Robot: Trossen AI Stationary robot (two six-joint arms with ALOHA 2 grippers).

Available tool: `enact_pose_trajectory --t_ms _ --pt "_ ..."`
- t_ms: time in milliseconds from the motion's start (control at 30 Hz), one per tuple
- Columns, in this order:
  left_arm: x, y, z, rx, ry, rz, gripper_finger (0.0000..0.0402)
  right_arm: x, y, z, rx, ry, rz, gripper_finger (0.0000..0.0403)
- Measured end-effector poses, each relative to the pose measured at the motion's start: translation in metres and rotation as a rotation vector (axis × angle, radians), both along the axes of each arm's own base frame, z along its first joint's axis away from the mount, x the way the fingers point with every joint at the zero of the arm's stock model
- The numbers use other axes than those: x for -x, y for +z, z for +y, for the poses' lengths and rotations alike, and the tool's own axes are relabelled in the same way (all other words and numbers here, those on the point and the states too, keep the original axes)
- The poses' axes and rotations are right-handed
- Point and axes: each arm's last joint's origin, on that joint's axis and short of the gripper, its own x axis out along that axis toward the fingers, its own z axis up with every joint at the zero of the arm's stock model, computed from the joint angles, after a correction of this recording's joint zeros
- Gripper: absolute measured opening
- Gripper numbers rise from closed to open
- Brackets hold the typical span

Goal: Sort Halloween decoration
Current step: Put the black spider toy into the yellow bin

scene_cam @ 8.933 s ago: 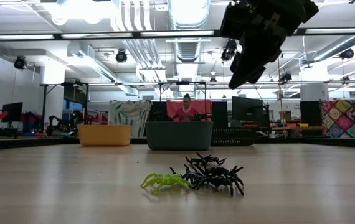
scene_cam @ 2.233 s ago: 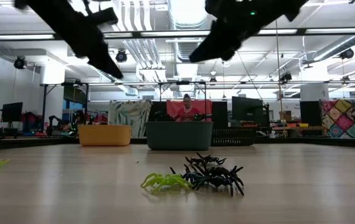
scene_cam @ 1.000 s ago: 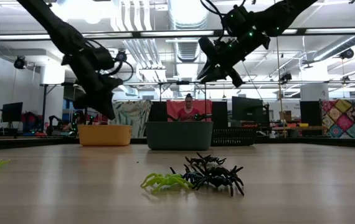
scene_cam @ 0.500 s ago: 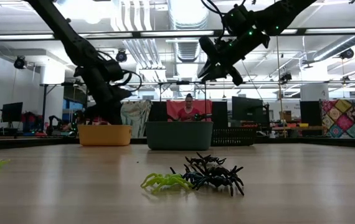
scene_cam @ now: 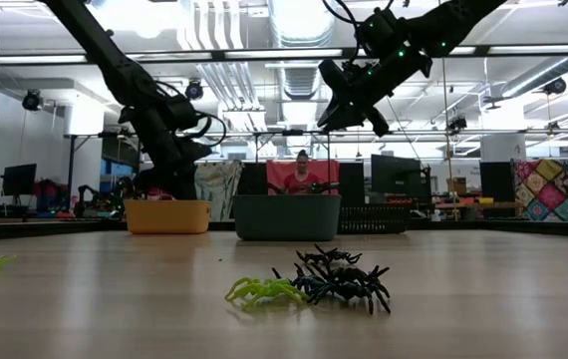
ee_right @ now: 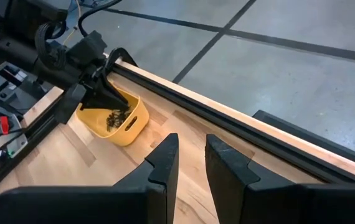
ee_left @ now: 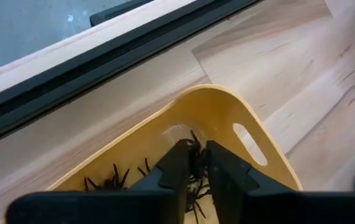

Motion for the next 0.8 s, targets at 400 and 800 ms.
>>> enact_pose_trajectory --t_ms 400,800 --pt "-0.001 0.017 -0.003 0.065 -0.01 -0.073 0.0102 0.0 0.0 0.0 0.027 0.018 0.016 0.0068" --pt "0.009 0.12 -0.061 -0.258 -0.164 -0.308 0.0093 -0.012 0.004 0.015 0.209 0.161 0.063 0.0068"
